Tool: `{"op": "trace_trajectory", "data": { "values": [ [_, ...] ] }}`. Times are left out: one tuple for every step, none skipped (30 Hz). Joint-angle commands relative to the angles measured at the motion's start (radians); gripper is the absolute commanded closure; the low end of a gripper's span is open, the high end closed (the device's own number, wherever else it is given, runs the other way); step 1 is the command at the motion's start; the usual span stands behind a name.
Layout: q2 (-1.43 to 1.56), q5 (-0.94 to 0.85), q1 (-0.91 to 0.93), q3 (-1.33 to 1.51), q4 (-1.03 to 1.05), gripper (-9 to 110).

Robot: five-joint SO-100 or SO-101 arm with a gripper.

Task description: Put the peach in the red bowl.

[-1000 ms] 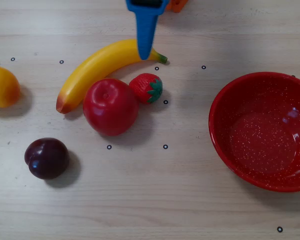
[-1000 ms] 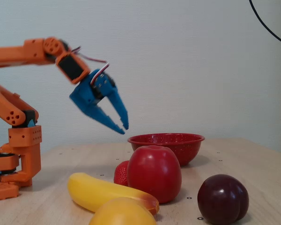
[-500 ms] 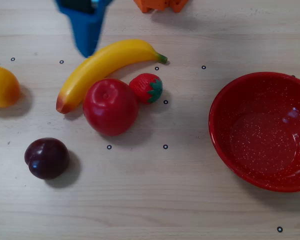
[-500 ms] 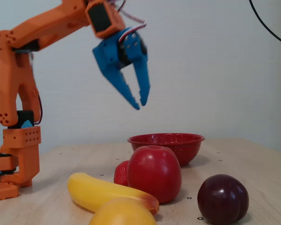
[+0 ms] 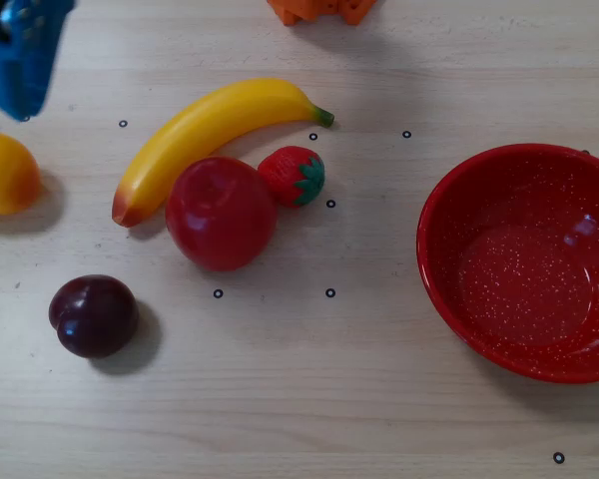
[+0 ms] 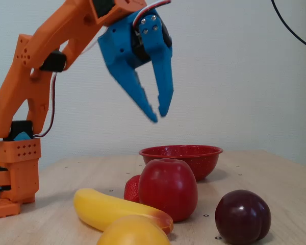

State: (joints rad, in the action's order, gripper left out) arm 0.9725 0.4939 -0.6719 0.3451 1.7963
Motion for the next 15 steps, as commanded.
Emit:
{"op": "trace_trajectory", "data": {
  "values": [
    [0.025, 0.069, -0.067, -0.107, 0.037, 99],
    [0.003, 0.098, -0.091, -0.13, 0.051, 95],
    [-0.017, 0.124, -0.115, -0.155, 0.069, 90],
    [-0.035, 0.152, -0.138, -0.176, 0.092, 84],
    [-0.048, 0.175, -0.161, -0.186, 0.101, 82],
    [-0.057, 0.206, -0.184, -0.186, 0.101, 78],
    [-0.071, 0.236, -0.207, -0.189, 0.101, 73],
    [-0.081, 0.27, -0.23, -0.192, 0.101, 67],
    [-0.091, 0.307, -0.25, -0.192, 0.101, 64],
    [-0.098, 0.341, -0.27, -0.192, 0.101, 59],
    [-0.104, 0.379, -0.288, -0.189, 0.101, 56],
    [-0.11, 0.417, -0.305, -0.181, 0.101, 52],
    [-0.115, 0.451, -0.322, -0.173, 0.101, 48],
    [-0.12, 0.486, -0.336, -0.163, 0.101, 46],
    [-0.121, 0.52, -0.348, -0.152, 0.101, 45]
  ]
}}
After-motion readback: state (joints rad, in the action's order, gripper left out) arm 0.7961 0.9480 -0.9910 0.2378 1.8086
